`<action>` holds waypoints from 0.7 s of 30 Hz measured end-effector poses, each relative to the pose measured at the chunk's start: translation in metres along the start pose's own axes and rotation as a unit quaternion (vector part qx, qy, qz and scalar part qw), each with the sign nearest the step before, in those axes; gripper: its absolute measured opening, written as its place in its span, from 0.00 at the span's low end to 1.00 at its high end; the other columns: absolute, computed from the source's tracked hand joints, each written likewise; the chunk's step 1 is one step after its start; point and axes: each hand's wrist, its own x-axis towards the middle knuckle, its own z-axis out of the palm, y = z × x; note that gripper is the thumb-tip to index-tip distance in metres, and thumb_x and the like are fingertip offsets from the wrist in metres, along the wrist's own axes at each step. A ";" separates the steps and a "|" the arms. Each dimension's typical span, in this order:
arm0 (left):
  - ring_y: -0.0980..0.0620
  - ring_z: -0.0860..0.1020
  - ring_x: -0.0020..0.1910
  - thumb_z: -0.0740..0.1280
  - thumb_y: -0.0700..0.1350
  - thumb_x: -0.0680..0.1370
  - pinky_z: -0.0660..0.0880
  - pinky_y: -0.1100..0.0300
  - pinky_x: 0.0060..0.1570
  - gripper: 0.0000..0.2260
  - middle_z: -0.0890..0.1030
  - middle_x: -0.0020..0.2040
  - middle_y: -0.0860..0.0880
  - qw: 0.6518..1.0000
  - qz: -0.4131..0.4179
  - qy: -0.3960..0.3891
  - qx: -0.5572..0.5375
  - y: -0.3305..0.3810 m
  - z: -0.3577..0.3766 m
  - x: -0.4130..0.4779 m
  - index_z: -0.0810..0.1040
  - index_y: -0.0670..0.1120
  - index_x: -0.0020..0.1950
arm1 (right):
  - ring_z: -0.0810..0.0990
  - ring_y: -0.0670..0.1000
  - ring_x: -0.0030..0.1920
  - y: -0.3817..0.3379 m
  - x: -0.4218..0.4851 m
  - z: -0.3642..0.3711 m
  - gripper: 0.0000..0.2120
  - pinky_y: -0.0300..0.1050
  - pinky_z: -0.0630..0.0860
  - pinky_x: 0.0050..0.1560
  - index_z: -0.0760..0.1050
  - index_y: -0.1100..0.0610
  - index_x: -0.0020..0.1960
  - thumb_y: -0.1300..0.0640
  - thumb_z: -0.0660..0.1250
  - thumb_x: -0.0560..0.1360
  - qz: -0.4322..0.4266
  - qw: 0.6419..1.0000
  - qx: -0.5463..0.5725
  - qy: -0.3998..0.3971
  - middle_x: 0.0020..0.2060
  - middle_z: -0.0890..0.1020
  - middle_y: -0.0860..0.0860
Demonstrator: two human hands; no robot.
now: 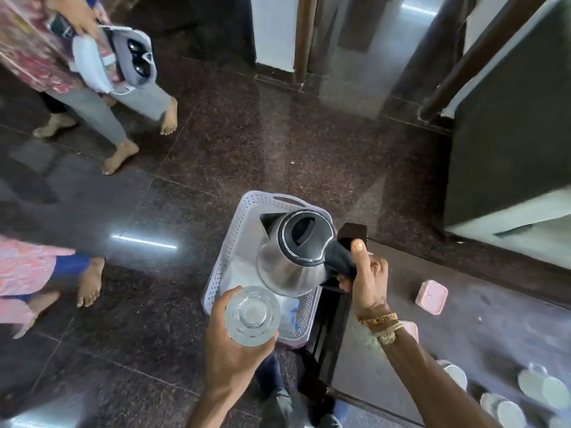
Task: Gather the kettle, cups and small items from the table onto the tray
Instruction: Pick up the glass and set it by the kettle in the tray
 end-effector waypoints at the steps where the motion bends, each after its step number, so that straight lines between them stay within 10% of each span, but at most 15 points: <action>1: 0.56 0.82 0.53 0.83 0.47 0.57 0.80 0.60 0.50 0.36 0.81 0.56 0.56 1.000 0.015 -0.014 -0.009 0.005 -0.001 -0.001 0.74 0.56 0.63 | 0.59 0.46 0.23 -0.005 -0.008 -0.005 0.29 0.36 0.66 0.21 0.56 0.49 0.23 0.33 0.67 0.66 -0.001 1.000 0.003 0.004 0.22 0.58 0.45; 4: 0.51 0.83 0.42 0.82 0.39 0.62 0.80 0.56 0.41 0.25 0.83 0.46 0.49 0.994 0.064 -0.091 0.011 0.014 -0.006 -0.002 0.79 0.48 0.56 | 0.60 0.46 0.21 -0.017 -0.029 -0.021 0.29 0.36 0.66 0.20 0.57 0.52 0.24 0.32 0.64 0.66 -0.011 1.000 -0.014 0.006 0.20 0.59 0.47; 8: 0.72 0.76 0.55 0.85 0.37 0.57 0.72 0.79 0.52 0.44 0.78 0.55 0.71 0.996 0.066 -0.056 0.009 0.014 -0.010 -0.019 0.72 0.72 0.61 | 0.64 0.49 0.26 -0.020 -0.049 -0.037 0.42 0.41 0.69 0.24 0.59 0.66 0.25 0.25 0.65 0.63 -0.004 1.000 -0.019 0.012 0.23 0.63 0.54; 13: 0.84 0.69 0.51 0.80 0.41 0.55 0.60 0.89 0.50 0.37 0.74 0.57 0.76 0.986 0.127 -0.083 0.072 0.046 -0.007 -0.025 0.73 0.65 0.59 | 0.64 0.48 0.28 -0.016 -0.058 -0.049 0.35 0.51 0.69 0.26 0.60 0.52 0.26 0.20 0.65 0.61 0.008 0.999 -0.031 0.015 0.23 0.62 0.50; 21: 0.59 0.83 0.45 0.81 0.27 0.59 0.79 0.68 0.43 0.37 0.84 0.50 0.53 0.991 0.104 -0.078 0.015 0.019 -0.011 -0.028 0.77 0.55 0.59 | 0.67 0.47 0.27 0.011 -0.040 -0.033 0.36 0.47 0.71 0.29 0.63 0.52 0.25 0.20 0.68 0.59 0.016 0.998 -0.026 0.053 0.23 0.65 0.45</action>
